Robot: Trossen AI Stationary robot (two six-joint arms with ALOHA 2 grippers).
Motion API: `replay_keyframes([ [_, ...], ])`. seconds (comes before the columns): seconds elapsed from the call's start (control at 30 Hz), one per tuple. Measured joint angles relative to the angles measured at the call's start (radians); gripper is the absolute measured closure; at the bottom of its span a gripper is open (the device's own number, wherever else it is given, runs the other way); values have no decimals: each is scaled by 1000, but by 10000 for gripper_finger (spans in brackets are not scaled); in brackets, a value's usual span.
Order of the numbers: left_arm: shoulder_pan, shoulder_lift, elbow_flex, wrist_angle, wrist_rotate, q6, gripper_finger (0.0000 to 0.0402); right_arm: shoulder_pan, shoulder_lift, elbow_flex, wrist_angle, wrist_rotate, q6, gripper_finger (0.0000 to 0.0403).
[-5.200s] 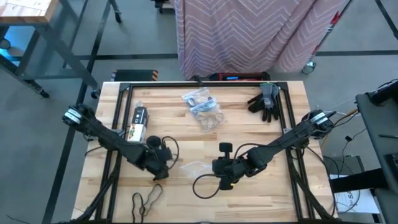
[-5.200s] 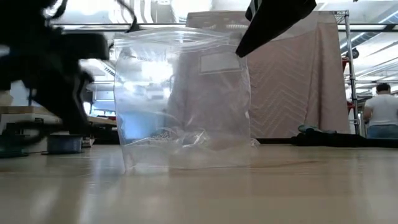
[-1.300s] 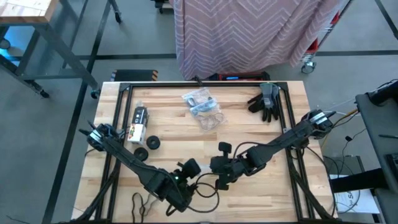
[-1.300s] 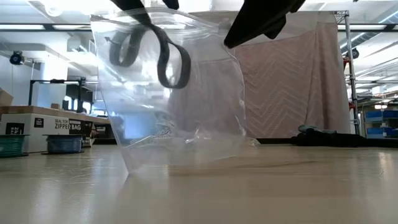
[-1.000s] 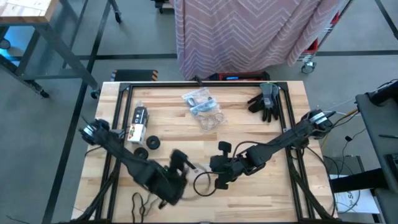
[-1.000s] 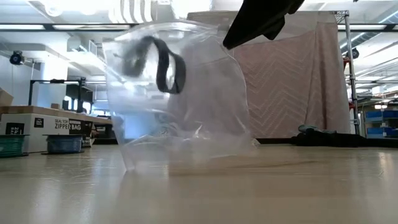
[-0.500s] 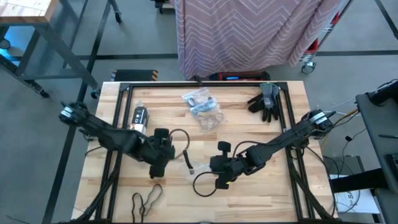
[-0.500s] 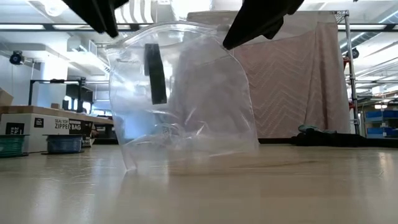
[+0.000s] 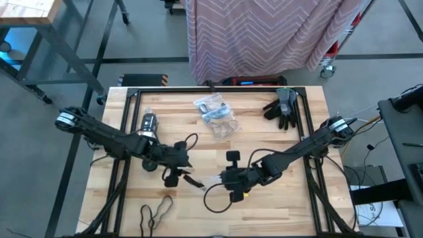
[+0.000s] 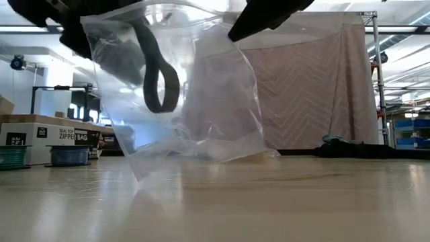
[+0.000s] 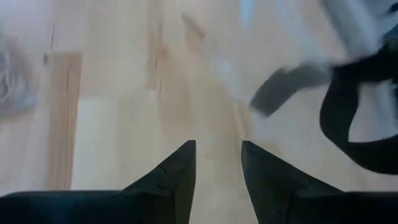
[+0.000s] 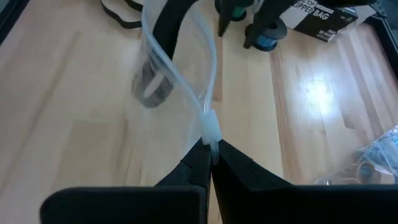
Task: Sort rubber bands
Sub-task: Put the black rubberband into the transparent zip bag
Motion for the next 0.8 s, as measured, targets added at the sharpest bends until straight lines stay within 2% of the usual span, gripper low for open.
replay_keyframes([
  [0.1, -1, -3, 25, 13, 30, -2, 286, -4, 0, 0, 1, 0, 6, 403],
  [0.27, -13, -1, 145, 16, 111, -25, 286, -13, 0, 0, 3, 2, 33, 403],
  [0.4, -34, 1, 251, -36, 119, -12, 286, -16, 0, 0, -2, 4, 60, 403],
  [0.6, -67, 0, 410, -304, 74, -33, 286, -15, 0, 0, -16, 3, 74, 403],
  [0.73, -114, 0, 480, -597, 16, -174, 286, -9, 0, 0, -16, 0, 95, 403],
  [0.8, -135, 0, 484, -656, -6, -251, 286, -6, 0, 0, -15, 0, 94, 403],
])
